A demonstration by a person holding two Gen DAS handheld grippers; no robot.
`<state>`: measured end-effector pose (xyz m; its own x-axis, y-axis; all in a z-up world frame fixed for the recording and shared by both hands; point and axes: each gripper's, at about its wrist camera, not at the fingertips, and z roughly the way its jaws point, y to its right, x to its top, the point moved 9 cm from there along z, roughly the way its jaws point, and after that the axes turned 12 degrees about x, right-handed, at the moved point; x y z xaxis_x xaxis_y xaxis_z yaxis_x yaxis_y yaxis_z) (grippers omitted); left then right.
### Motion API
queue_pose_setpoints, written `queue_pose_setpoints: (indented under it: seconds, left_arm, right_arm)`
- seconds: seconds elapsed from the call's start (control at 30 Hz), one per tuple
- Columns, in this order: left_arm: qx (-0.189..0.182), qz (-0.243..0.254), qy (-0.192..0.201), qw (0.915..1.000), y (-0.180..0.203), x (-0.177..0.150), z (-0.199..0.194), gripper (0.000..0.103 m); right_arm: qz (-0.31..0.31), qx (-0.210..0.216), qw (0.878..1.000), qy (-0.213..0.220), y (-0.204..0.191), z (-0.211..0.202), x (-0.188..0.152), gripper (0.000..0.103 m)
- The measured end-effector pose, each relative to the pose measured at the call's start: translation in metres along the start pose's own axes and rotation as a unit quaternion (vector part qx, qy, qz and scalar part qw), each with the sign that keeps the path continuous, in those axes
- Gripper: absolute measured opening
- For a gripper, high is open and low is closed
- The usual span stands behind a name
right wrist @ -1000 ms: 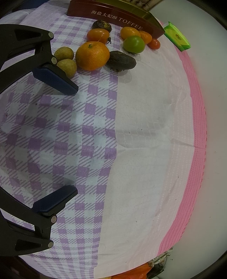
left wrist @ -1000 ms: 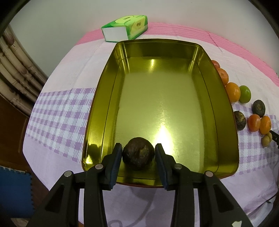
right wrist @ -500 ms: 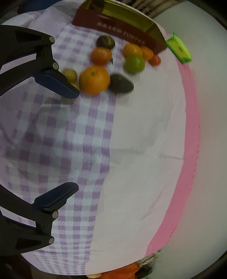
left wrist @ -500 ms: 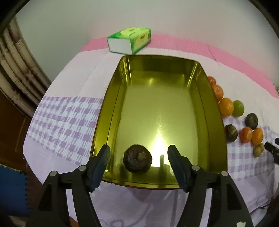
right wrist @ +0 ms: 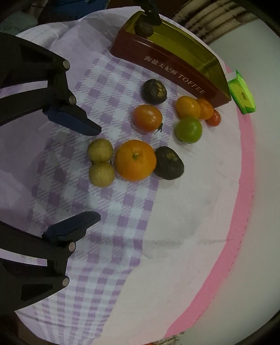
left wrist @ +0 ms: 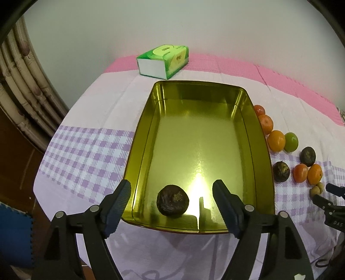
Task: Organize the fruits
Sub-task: 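Close the right gripper on the two tan longans, then carry the two longans with the right gripper over the tin tray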
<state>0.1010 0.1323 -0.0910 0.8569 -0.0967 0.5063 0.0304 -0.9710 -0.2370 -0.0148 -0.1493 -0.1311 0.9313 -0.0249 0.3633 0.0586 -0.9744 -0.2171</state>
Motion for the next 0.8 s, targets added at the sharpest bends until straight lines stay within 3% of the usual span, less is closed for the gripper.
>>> queue_pose_setpoints:
  seconds: [0.13, 0.43, 0.63, 0.77, 0.8]
  left_arm:
    - [0.002, -0.004, 0.000, 1.0000, -0.003, 0.001, 0.000, 0.077]
    - [0.001, -0.006, -0.002, 1.0000, -0.004, 0.001, 0.000, 0.078]
    - [0.002, -0.008, -0.003, 1.0000, -0.005, 0.001, 0.000, 0.080]
    - [0.001, -0.012, -0.005, 0.9999, -0.006, 0.000, 0.000, 0.084]
    - [0.002, -0.015, -0.005, 0.9999, -0.006, 0.001, 0.000, 0.087]
  right_arm:
    - [-0.003, -0.003, 1.000, -0.005, 0.000, 0.000, -0.007, 0.070]
    - [-0.012, -0.005, 1.000, -0.012, -0.003, 0.004, -0.006, 0.049]
    - [-0.016, -0.005, 1.000, -0.014, -0.006, 0.001, -0.016, 0.049]
    - [-0.016, -0.009, 1.000, -0.013, -0.005, 0.002, -0.003, 0.049]
    - [-0.016, -0.011, 1.000, -0.013, -0.004, 0.005, 0.018, 0.049]
